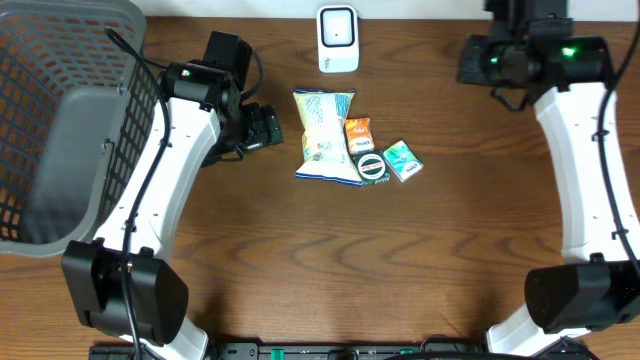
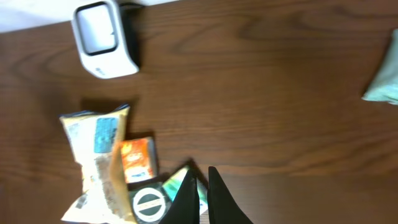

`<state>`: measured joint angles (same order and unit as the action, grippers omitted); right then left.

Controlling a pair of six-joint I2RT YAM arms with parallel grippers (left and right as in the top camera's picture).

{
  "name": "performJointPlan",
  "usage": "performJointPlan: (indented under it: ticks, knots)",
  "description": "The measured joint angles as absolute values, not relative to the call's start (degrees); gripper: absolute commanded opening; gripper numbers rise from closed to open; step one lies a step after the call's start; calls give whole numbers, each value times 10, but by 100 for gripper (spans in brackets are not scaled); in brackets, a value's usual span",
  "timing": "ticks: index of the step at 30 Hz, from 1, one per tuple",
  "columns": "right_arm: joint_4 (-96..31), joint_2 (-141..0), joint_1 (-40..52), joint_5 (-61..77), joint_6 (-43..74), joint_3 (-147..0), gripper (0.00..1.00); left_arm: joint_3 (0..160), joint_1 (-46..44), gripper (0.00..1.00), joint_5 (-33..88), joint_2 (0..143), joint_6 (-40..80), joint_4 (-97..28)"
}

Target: Scan the item barcode

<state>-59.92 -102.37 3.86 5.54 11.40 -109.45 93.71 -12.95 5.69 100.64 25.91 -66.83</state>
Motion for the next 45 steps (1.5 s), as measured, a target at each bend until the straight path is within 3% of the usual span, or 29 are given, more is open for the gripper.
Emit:
performJointPlan:
  ticks: [15, 23, 31, 36, 45]
  knots:
    - [-572, -1029, -3, 20, 98, -1029, 1, 937, -130, 100, 57, 1006, 259, -668]
    - [-446, -1041, 12, 200, 96, -931, 42, 937, -130, 100, 57, 1006, 259, -668]
    - [-300, -1056, 120, 272, 114, -851, 49, 937, -130, 100, 57, 1006, 259, -668]
    - [-258, -1106, 206, 246, 142, -845, 61, 937, -130, 100, 57, 1006, 259, -668]
    - [-233, -1183, 256, 202, 172, -844, 63, 937, -130, 100, 57, 1006, 259, -668]
